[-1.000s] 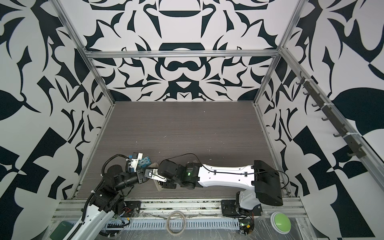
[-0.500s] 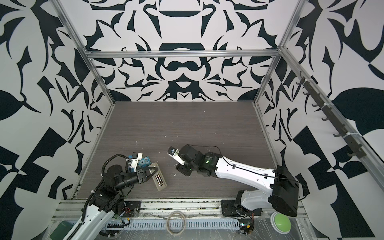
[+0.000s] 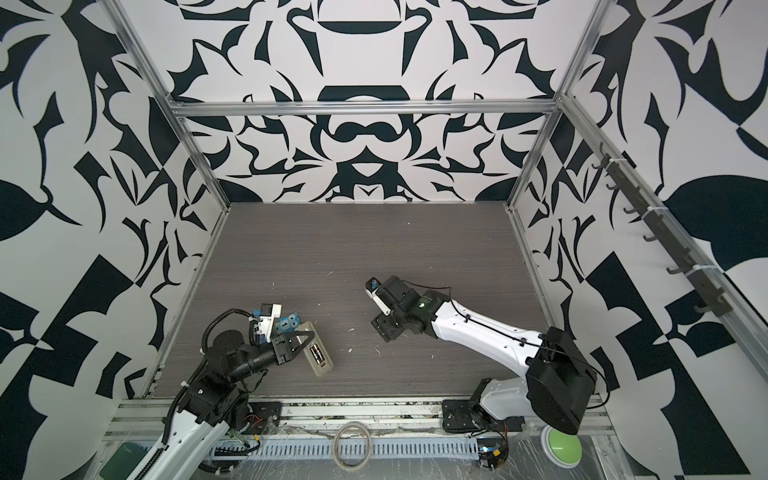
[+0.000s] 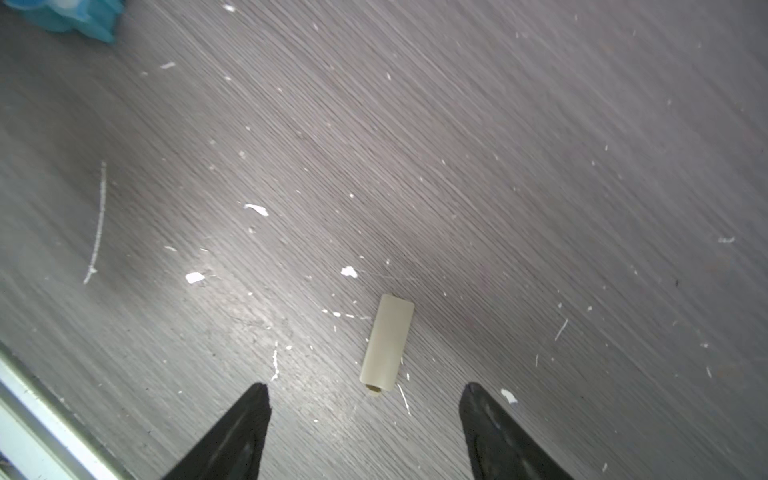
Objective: Load the batteries into the remote control
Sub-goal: 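Lift the right gripper off the remote and move it toward the beige cover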
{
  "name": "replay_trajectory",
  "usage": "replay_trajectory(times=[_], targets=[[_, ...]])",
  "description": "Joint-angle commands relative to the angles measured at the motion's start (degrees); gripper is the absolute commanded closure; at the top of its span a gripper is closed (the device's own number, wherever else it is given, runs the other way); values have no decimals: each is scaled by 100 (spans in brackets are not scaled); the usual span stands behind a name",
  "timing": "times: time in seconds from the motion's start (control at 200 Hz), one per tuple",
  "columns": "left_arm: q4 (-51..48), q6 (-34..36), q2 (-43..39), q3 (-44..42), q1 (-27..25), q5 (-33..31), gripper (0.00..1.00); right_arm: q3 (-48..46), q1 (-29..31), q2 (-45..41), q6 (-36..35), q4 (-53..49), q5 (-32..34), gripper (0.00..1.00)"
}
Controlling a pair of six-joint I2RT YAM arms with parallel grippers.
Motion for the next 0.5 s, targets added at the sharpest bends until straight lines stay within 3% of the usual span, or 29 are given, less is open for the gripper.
replay_trajectory(times=[0.0, 0.495], targets=[[97, -35, -74, 86, -19, -116, 100, -58, -65, 8, 199, -114, -58, 24], [381, -40, 94, 93, -24, -127, 100, -208, -414, 438, 316, -107, -263, 24]])
